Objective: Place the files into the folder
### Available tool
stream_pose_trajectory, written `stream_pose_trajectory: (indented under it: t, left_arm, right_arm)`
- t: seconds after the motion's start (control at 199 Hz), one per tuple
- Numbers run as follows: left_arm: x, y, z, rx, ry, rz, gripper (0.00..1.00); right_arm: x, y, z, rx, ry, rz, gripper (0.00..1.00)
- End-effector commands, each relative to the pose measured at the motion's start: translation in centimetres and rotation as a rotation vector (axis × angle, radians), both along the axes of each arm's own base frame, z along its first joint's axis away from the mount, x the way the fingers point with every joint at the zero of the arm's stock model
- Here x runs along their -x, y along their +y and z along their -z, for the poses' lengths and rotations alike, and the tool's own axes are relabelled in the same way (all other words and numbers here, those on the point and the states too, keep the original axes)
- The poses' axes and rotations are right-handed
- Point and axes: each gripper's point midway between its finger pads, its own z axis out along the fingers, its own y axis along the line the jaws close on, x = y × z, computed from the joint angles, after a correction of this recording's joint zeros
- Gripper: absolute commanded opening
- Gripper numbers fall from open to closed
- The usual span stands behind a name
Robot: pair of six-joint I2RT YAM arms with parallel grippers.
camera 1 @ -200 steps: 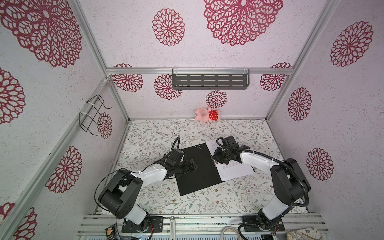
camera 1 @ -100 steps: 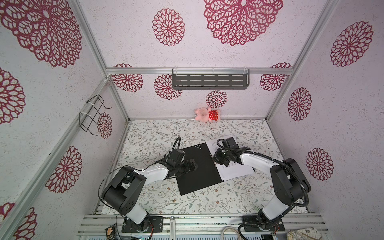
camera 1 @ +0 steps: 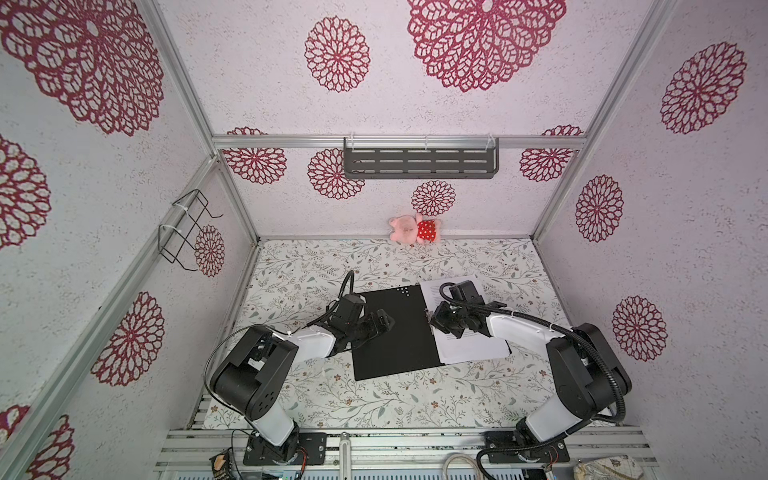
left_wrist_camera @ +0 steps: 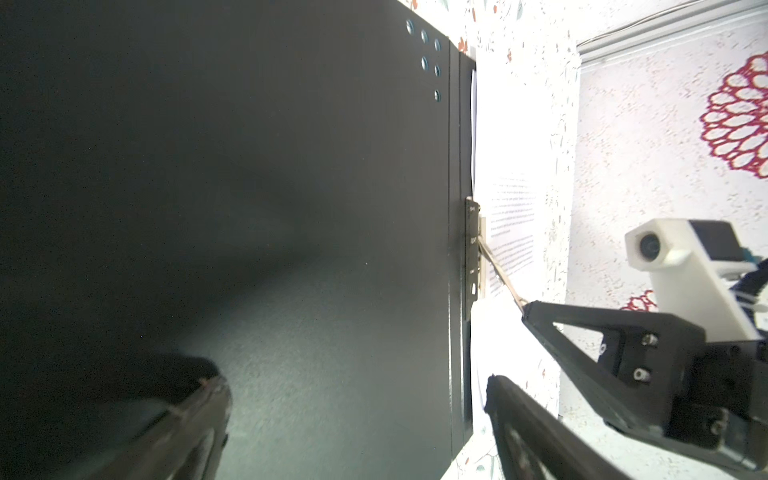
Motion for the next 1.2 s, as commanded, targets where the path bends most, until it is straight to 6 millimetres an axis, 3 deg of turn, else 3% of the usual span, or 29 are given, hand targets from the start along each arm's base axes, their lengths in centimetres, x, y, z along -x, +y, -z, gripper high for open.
stream_pose_trajectory:
  t: [0.0, 0.472, 0.783, 1.199]
  left_arm:
    - [6.3, 6.1, 8.9, -0.239, 0.332, -0.098, 1.00]
    - [7.9, 8.1, 11.3, -0.296, 0.401, -0.165, 1.00]
    - [8.6, 8.7, 12.2, -0.300, 0.419, -0.192, 1.00]
    - [9.1, 9.0, 12.5, -0.299, 0.424, -0.203, 1.00]
  right_arm:
    - [1.7, -2.3, 1.4, 0.081, 0.034, 0.008, 0.00]
    - [6.3, -7.3, 7.6, 0.215, 0.100, 0.039, 0.00]
    - [9.0, -9.2, 12.6, 0.268, 0.176, 0.070, 0.00]
    - [10.5, -10.8, 14.4, 0.315, 0.210, 0.118, 0.00]
